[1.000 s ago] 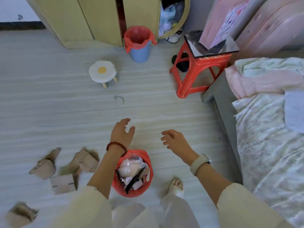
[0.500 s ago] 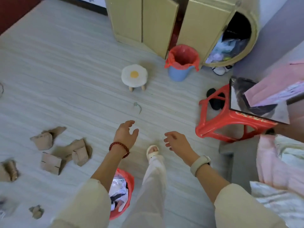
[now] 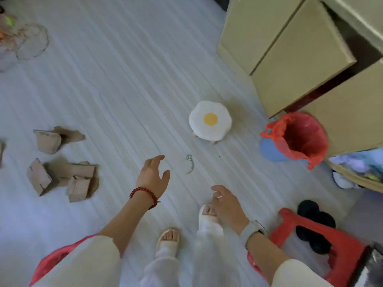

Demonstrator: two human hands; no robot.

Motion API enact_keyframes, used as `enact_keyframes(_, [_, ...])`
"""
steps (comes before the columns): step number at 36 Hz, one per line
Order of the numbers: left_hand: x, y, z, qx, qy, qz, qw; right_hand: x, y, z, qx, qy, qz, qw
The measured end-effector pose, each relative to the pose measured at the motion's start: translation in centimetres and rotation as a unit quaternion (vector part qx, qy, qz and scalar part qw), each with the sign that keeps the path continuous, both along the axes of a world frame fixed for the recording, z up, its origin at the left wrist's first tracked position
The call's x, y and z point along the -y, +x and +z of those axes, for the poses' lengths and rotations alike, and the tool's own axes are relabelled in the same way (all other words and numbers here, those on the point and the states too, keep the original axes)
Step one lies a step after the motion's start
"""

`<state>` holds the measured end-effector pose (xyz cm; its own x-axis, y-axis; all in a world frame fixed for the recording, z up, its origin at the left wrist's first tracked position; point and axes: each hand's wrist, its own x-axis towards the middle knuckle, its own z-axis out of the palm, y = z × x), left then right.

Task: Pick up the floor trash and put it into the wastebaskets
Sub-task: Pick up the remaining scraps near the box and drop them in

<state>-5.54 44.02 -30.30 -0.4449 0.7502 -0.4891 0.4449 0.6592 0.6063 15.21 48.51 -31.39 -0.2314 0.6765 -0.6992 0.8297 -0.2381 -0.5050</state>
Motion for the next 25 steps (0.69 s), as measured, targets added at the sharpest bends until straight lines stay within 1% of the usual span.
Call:
enact_keyframes(4, [-1.5, -0.9, -10.4, -0.025, -0.035, 0.059, 0.997, -5.4, -0.9, -10.5, 0.064, -0.003, 0.146, 0.987])
enact_keyframes(5, [-1.7, -1.0, -13.6, -0.031, -0.042, 0.071, 0.996, -6.6, -1.0, -13.6, 0.08, 0.008, 0.193, 0.978])
enact_keyframes(7, [-1.9, -0.9, -20.5, -0.035, -0.07, 0.094, 0.993, -9.0, -1.3, -20.2, 0.114, 0.031, 0.296, 0.948])
enact_keyframes(9, [-1.6, -0.2, -27.1, -0.03, -0.119, 0.109, 0.987, -10.7, -1.7, -26.1, 0.15, 0.041, 0.367, 0.917])
enact_keyframes(11, [-0.9, 0.7, -33.2, -0.019, -0.158, 0.127, 0.979, -11.8, -2.3, -31.3, 0.175, 0.049, 0.395, 0.9])
enact_keyframes(14, [-0.1, 1.6, -41.7, -0.025, -0.175, 0.156, 0.972, -12.9, -3.6, -38.7, 0.184, 0.092, 0.43, 0.879])
enact_keyframes(16, [0.3, 1.7, -46.7, -0.038, -0.197, 0.142, 0.969, -13.8, -4.5, -43.3, 0.168, 0.128, 0.459, 0.863])
enact_keyframes(18, [0.9, 1.7, -50.9, -0.05, -0.232, 0.116, 0.964, -14.9, -5.6, -47.4, 0.171, 0.149, 0.506, 0.832])
enact_keyframes(20, [1.6, 1.7, -54.4, -0.079, -0.263, 0.087, 0.958, -15.9, -6.6, -50.9, 0.192, 0.154, 0.551, 0.797])
enact_keyframes(22, [2.1, 1.9, -56.8, -0.122, -0.271, 0.062, 0.953, -16.4, -7.4, -53.4, 0.201, 0.149, 0.578, 0.777])
enact_keyframes(23, [2.5, 2.1, -57.7, -0.136, -0.272, 0.059, 0.951, -16.4, -7.6, -54.5, 0.2, 0.15, 0.586, 0.771])
enact_keyframes(25, [2.4, 2.4, -58.3, -0.15, -0.267, 0.049, 0.951, -16.8, -7.6, -54.9, 0.185, 0.181, 0.567, 0.782])
